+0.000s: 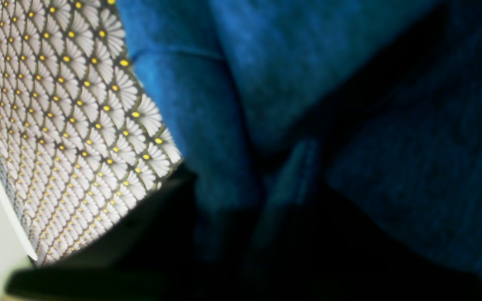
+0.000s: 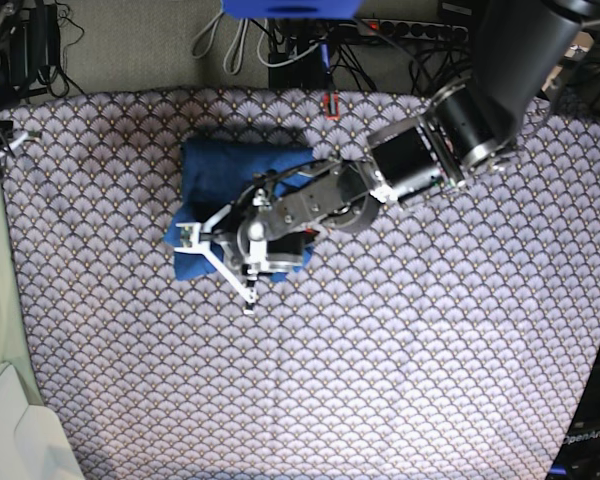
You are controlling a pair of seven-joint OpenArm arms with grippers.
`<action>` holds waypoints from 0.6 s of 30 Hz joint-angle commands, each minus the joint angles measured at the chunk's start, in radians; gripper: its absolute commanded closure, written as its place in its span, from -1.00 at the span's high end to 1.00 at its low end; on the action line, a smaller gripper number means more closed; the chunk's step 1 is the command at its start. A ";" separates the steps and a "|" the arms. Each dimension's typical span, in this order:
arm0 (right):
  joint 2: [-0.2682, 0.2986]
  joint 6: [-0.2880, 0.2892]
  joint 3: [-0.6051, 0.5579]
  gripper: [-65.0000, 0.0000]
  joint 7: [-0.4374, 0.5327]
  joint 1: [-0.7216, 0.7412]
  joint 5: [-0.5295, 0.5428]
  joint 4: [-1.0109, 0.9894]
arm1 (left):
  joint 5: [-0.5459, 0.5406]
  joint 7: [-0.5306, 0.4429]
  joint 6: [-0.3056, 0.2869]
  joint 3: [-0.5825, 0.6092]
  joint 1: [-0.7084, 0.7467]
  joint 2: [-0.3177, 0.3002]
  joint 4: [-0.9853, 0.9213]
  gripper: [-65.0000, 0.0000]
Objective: Fold the T-shirt properly
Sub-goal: 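Lift the stack edge with the left gripper and fold it over the stack, then press the folded edge down with the left gripper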
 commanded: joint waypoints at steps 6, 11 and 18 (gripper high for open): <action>0.017 0.002 0.008 -0.65 0.018 0.003 -0.001 0.015 | 0.026 0.057 0.016 -0.012 -0.033 0.009 0.020 0.81; 0.017 0.002 0.008 -0.65 0.018 0.003 -0.001 0.015 | 0.117 0.067 0.013 -0.039 -0.030 0.005 0.030 1.00; 0.017 0.002 0.008 -0.65 0.018 0.003 -0.001 0.015 | 0.195 0.077 0.007 -0.291 -0.003 0.005 0.173 1.00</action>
